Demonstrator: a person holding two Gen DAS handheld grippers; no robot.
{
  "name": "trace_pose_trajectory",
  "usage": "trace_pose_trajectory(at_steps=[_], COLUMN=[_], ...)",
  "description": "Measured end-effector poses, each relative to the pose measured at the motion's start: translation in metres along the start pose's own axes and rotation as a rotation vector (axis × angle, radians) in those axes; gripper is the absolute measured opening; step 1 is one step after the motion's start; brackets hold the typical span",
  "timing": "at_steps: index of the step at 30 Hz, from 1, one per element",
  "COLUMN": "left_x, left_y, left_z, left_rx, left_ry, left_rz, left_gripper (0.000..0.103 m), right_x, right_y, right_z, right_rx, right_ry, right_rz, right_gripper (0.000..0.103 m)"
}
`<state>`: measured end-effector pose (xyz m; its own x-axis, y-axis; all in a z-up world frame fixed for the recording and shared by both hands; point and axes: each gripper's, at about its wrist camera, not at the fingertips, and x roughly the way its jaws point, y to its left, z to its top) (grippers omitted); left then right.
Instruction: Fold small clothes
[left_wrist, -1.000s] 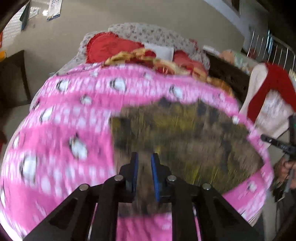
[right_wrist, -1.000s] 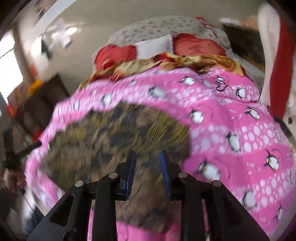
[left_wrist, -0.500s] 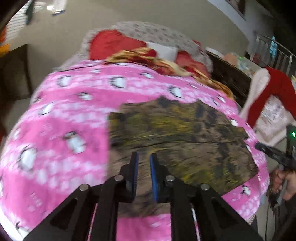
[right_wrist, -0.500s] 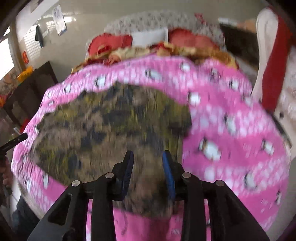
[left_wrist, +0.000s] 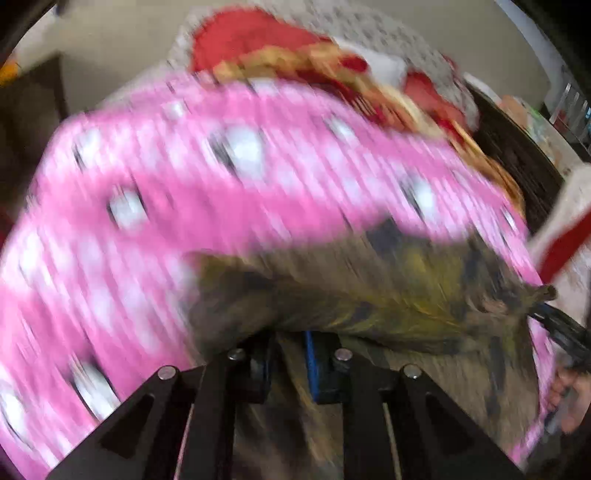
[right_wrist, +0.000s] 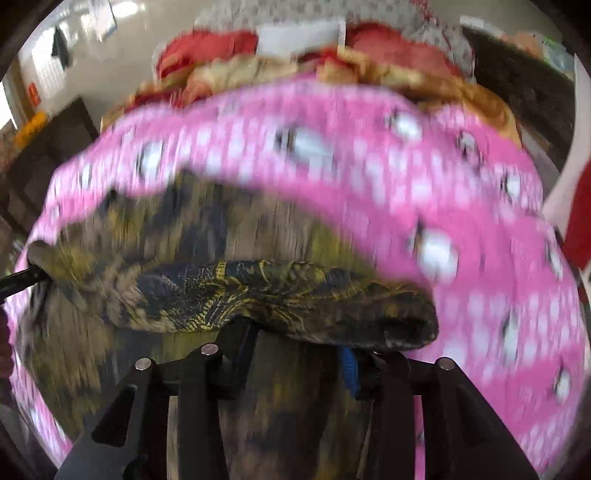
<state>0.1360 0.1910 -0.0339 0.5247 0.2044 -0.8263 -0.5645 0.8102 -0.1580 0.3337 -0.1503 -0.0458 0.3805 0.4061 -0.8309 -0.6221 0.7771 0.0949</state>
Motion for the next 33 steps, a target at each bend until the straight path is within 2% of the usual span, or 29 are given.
trace_pose_trajectory(at_steps=[1, 3, 6, 9, 11, 14, 17, 19, 21, 22, 23, 33], left_x=[-0.001, -0.004, -0.012, -0.012, -0.004, 0.014, 0.029, 0.044, 0.062, 0.059, 0.062, 0.066], left_y=[0.01, 0.027, 0.04, 0.026, 0.004, -0.04, -0.07, -0.079, -0.077, -0.076, -0.076, -0.077], left_z=[0.018, 0.036, 0.045, 0.039, 0.033, 0.027, 0.017, 0.007, -0.007, -0.009, -0.008, -0.002], left_rx=[-0.021, -0.068, -0.139, -0.123, -0.101, -0.049, -0.009, 0.03, 0.057, 0.05, 0.048, 0.044], left_ry=[-0.043, -0.084, -0.138, -0.162, -0.137, -0.109, -0.089, -0.073, -0.066, -0.097, -0.088, -0.085], left_rz=[0.054, 0.103, 0.137, 0.105, 0.046, 0.005, -0.033, -0.001, 0.019, 0.011, 0.009, -0.003], left_gripper=[0.018, 0.028, 0.029, 0.029, 0.029, 0.03, 0.041, 0.05, 0.051, 0.051, 0.052, 0.057], right_x=[-0.004, -0.015, -0.025, -0.031, -0.026, -0.011, 0.01, 0.033, 0.055, 0.058, 0.057, 0.061], right_y=[-0.003, -0.009, -0.01, -0.003, 0.006, 0.035, 0.066, 0.075, 0.074, 0.072, 0.069, 0.07], right_z=[0.01, 0.03, 0.042, 0.038, 0.036, 0.033, 0.032, 0.031, 0.022, 0.016, 0.013, 0.015], right_rx=[0.008, 0.043, 0.038, 0.057, 0.082, 0.081, 0.04, 0.021, -0.009, -0.011, 0.002, -0.015], right_ry=[-0.038, -0.1, -0.149, -0.181, -0.18, -0.152, -0.112, -0.075, -0.052, -0.099, -0.117, -0.12], right_rz=[-0.008, 0.0, -0.001, 0.006, 0.027, 0.027, 0.003, -0.028, -0.096, -0.084, -0.073, -0.077], right_gripper=[0.025, 0.025, 0.025, 0.025, 0.025, 0.025, 0.025, 0.025, 0.025, 0.027, 0.027, 0.031])
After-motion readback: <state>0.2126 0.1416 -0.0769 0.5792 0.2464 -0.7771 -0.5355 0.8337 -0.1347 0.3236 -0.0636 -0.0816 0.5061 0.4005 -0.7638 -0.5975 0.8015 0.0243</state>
